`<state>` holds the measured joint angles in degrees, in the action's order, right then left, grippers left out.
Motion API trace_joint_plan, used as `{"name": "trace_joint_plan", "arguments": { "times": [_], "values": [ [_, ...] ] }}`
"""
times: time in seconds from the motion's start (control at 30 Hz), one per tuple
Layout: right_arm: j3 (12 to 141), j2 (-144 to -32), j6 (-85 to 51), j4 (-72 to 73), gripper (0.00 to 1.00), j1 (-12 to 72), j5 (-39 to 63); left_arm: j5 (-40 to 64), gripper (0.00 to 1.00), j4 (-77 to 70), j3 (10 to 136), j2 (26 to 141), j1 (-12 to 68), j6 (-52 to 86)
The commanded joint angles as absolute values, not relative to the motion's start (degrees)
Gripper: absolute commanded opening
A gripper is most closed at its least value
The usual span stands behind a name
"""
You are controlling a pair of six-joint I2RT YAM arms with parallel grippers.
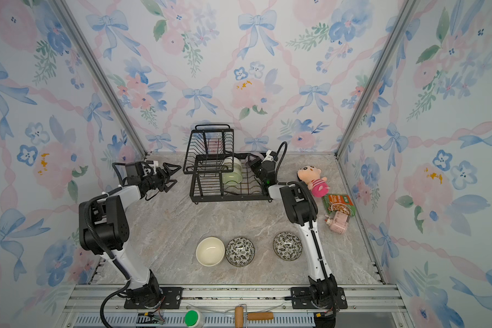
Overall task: Load bowls into a dish rack
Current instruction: Place the bowl in the dish rack.
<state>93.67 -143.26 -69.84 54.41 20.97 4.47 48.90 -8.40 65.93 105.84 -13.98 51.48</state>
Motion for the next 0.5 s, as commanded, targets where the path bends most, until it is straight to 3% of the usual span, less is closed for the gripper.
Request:
{"name": "trace_joint_plan", "arguments": {
  "times": [0.0, 0.27, 0.47],
  "values": [
    [93.02, -141.68, -72.69, 49.56, 0.35, 21.33, -0.84, 50.01, 0.98, -7.43, 66.98, 106.68, -14.41, 50.45],
    [93.79, -140.34, -76.5, 47.94, 0.47, 21.53, -5.97, 49.66, 0.98, -7.38, 65.46, 104.66, -14.41, 49.95],
    [94.39, -137.7, -77.58, 45.36, 0.64, 21.75, -7.59, 49.31, 0.98, -6.17, 63.78, 102.89, -14.41, 48.97]
  ]
}}
